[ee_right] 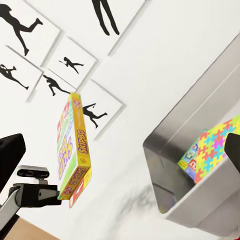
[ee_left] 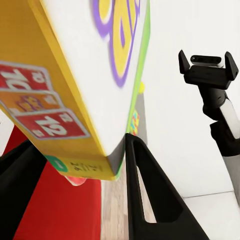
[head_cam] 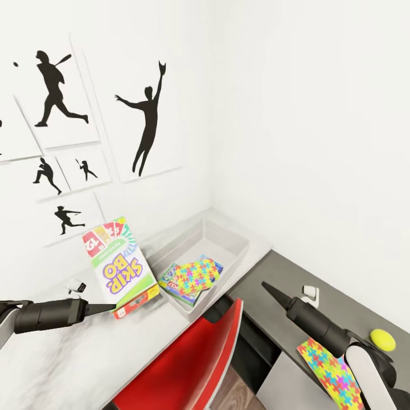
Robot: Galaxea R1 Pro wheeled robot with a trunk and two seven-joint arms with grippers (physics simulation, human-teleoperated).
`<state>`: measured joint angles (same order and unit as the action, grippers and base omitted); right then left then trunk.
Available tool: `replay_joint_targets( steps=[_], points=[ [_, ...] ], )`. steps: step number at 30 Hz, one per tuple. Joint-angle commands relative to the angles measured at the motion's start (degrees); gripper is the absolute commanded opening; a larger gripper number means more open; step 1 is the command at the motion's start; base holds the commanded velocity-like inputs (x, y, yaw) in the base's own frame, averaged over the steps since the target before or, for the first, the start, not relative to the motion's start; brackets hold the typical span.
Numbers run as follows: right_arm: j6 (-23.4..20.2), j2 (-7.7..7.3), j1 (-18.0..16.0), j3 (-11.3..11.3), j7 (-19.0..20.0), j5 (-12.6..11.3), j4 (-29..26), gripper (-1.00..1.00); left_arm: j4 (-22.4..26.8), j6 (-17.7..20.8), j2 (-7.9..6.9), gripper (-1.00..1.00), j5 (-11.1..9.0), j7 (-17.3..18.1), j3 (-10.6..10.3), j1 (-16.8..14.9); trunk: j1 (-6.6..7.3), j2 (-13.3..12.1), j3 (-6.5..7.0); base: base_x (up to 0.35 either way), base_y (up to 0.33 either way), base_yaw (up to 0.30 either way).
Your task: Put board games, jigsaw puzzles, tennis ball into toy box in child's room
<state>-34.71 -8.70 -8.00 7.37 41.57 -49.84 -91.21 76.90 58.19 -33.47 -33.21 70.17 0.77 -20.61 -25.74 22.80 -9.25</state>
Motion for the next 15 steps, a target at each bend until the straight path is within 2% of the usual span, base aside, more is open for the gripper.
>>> replay_joint_targets(
  steps=[1, 15],
  points=[
    [-0.39, 0.0, -0.02, 0.04, 0.0, -0.34, -0.02, 1.0, 0.01, 0.35, -0.02, -1.0, -0.1, 0.08, 0.01, -0.05, -0.04, 0.11, -0.11, 0.122, 0.0, 0.0],
    [-0.29, 0.0, 0.02, 0.02, 0.01, -0.34, -0.02, 1.0, 0.01, 0.34, -0.02, -1.0, -0.1, 0.06, 0.02, -0.05, -0.04, 0.11, 1.03, 0.022, 0.0, 0.0]
  ],
)
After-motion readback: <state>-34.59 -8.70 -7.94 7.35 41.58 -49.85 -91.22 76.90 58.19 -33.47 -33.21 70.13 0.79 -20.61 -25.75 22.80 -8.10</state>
